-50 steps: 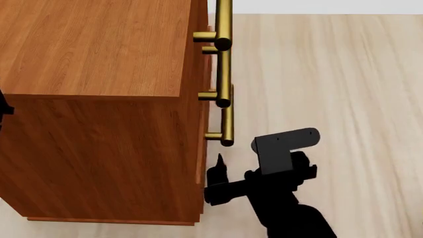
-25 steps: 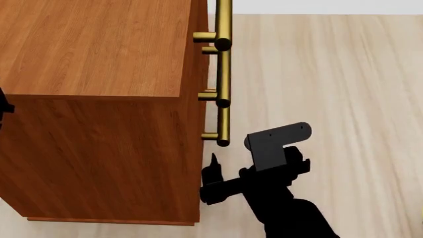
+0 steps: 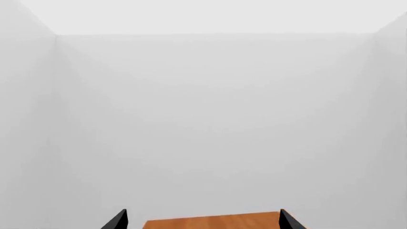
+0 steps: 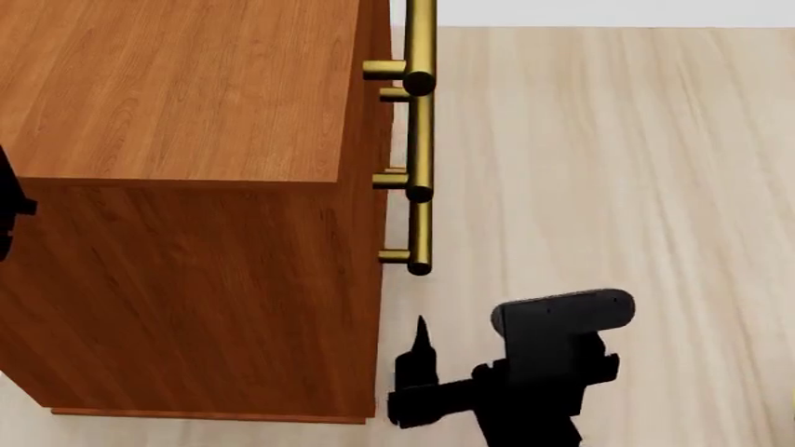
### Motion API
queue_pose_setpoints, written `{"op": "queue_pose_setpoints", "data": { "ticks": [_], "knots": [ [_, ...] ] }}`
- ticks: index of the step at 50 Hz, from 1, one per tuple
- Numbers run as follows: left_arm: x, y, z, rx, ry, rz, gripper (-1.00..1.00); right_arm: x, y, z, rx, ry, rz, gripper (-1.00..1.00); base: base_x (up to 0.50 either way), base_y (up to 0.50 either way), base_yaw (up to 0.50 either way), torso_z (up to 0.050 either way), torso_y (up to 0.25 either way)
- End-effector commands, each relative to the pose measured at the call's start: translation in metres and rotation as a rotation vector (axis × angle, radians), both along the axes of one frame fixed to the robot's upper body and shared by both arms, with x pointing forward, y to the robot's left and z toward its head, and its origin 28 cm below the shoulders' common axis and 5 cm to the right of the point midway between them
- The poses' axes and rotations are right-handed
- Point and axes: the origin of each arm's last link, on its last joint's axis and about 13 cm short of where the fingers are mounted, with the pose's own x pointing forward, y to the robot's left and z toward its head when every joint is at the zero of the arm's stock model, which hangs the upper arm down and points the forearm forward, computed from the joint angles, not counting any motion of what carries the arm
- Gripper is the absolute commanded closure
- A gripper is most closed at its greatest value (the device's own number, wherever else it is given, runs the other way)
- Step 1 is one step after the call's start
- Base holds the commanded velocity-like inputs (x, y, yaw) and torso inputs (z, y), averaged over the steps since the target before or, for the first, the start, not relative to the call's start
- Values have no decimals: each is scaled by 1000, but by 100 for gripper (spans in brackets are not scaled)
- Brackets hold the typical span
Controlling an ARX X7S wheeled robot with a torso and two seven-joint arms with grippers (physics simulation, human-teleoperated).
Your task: Close the bottom drawer of the cabinet and open the top drawer.
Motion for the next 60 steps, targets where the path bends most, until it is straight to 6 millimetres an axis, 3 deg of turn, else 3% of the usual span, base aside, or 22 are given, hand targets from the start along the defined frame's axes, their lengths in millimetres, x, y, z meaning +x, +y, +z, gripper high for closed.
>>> {"op": "queue_pose_setpoints", "data": {
  "ticks": [1,27,34,50,60],
  "knots": [
    [-2,-1,1,-3,-4,-8,-100,-22,-11,16,105,-58,-118,-100,0,0,0,0,0],
    [-2,-3,2,2,-13,-19,-100,-30,-22,60,561,-135,-203,-100,0,0,0,0,0],
    [-2,-3,2,1,-14,-18,-100,-33,-23,67,612,-144,-209,-100,0,0,0,0,0],
    [-3,-4,4,3,-20,-21,-100,-40,-13,105,764,-184,-171,-100,0,0,0,0,0],
    [-3,-4,3,1,-19,-22,-100,-54,-1,123,871,-179,-105,-100,0,0,0,0,0]
  ]
}}
